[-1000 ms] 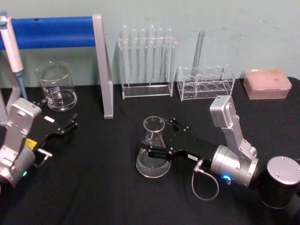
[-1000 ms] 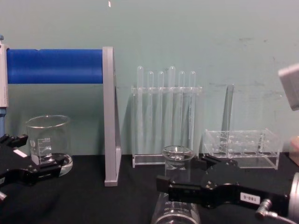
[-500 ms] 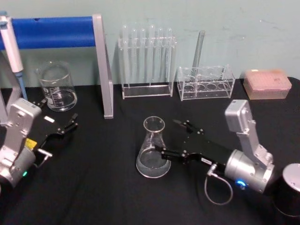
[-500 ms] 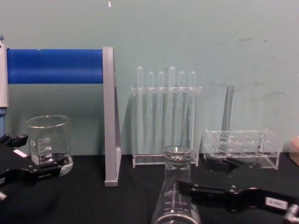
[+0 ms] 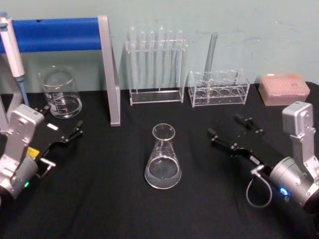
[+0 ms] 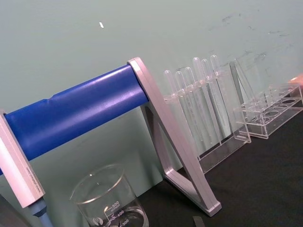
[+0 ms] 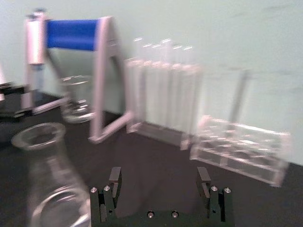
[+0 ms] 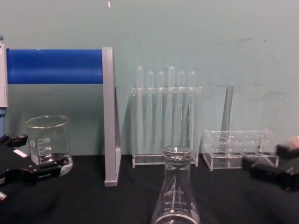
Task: Grasp the erlenmeyer flask with one hand, shake it three times, then place it back.
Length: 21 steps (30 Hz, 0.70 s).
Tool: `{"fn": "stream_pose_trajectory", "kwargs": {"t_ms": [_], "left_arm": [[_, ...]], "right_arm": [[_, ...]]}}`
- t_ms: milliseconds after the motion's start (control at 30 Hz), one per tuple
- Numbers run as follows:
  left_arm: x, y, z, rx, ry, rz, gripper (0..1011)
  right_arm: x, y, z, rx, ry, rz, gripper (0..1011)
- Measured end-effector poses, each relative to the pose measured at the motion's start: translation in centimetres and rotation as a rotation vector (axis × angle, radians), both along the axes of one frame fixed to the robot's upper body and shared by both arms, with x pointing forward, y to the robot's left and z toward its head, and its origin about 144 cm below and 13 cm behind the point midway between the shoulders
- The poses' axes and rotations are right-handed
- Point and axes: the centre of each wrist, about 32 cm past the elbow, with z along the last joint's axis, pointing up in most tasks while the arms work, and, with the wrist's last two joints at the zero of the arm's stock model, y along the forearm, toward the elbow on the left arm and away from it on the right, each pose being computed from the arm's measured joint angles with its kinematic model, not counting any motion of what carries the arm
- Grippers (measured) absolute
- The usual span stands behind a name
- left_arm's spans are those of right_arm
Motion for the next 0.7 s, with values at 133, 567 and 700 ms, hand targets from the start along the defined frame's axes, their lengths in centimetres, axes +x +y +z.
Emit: {"fn": "stream_pose_trajectory", "kwargs": {"t_ms": [133,567,700], "left_arm": [[0.0,0.0,0.0,0.000,0.000,0.000,1001],[0.0,0.0,0.0,0.000,0.000,0.000,1001],[0.0,0.0,0.0,0.000,0.000,0.000,1001]], "right_arm": [[0.0,0.1,0.0,-0.005,-0.039,-0.102,1000],[2.7,2.2,-1.3,0.009,0.065,-0.297,1000],[3.6,2.8,-1.7,-0.008,0.095,-0.294,1000]]}}
